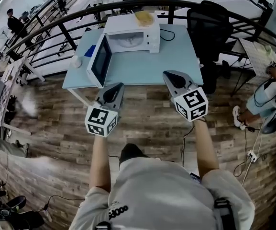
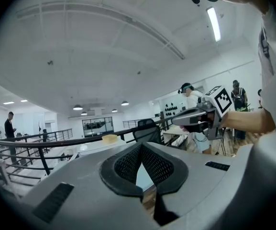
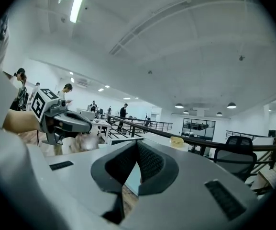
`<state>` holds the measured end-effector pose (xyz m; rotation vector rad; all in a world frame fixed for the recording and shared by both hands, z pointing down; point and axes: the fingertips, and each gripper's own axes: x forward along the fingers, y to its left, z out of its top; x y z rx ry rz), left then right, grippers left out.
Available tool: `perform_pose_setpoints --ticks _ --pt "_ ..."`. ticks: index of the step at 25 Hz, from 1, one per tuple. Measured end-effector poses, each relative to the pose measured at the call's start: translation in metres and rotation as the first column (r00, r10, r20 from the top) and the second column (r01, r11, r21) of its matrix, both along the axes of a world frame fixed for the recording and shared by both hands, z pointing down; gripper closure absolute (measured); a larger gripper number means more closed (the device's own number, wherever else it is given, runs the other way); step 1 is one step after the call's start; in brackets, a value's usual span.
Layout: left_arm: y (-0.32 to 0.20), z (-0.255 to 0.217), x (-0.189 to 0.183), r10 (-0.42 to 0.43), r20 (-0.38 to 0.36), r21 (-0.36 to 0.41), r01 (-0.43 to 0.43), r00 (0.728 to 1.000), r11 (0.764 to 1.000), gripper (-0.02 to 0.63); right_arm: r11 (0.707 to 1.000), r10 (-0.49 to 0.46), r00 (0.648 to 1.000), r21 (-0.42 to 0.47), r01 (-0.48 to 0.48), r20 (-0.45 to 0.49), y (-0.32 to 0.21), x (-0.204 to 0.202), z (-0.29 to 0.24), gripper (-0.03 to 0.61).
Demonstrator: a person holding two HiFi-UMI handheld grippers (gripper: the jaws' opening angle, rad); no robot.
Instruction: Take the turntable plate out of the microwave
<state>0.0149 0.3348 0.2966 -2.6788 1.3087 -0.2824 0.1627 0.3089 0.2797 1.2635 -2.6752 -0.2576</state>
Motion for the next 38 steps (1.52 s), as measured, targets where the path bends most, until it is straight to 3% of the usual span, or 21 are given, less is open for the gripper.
perform_pose_setpoints --ticks 8,14,19,23,29,35,38 --pt "-0.083 0.005 -0.005 -0.005 -0.013 0.013 0.005 1.000 1.000 0.595 1.000 0.028 0.999 -0.011 -0.028 -0.039 -0.081 0.007 0.016 0.581" --pt "-0.193 0.012 -0.025 0.012 -0.023 0.014 -0.011 1.000 1.000 0.595 0.995 0.078 0.996 -0.052 -0.081 -0.045 -0.183 -0.006 0.026 0.581" --pt "-0.290 -0.009 -0.040 0.040 -0.037 0.040 -0.038 0.999 0.998 0.595 0.990 0.119 0.992 -0.071 -0.122 -0.036 -0.269 -0.022 0.010 0.581" --pt "-0.356 -0.011 -0.050 0.097 -0.030 0.037 -0.096 0.995 0.995 0.595 0.986 0.150 0.989 -0.068 -0.151 -0.020 -0.332 -0.039 0.004 0.581" --pt "-0.422 0.000 -0.068 0.123 -0.063 0.001 -0.123 0.990 0.992 0.595 0.984 0.155 0.985 -0.083 -0.161 -0.072 -0.391 -0.067 0.015 0.581" --pt "-0.464 0.019 -0.069 0.136 -0.082 -0.050 -0.140 0.987 0.989 0.595 0.967 0.201 0.977 -0.147 -0.209 -0.065 -0.432 -0.070 0.035 0.581" --pt "-0.478 0.030 -0.065 0.128 -0.075 -0.079 -0.134 0.989 0.988 0.595 0.973 0.156 0.986 -0.161 -0.164 -0.063 -0.444 -0.073 0.040 0.581"
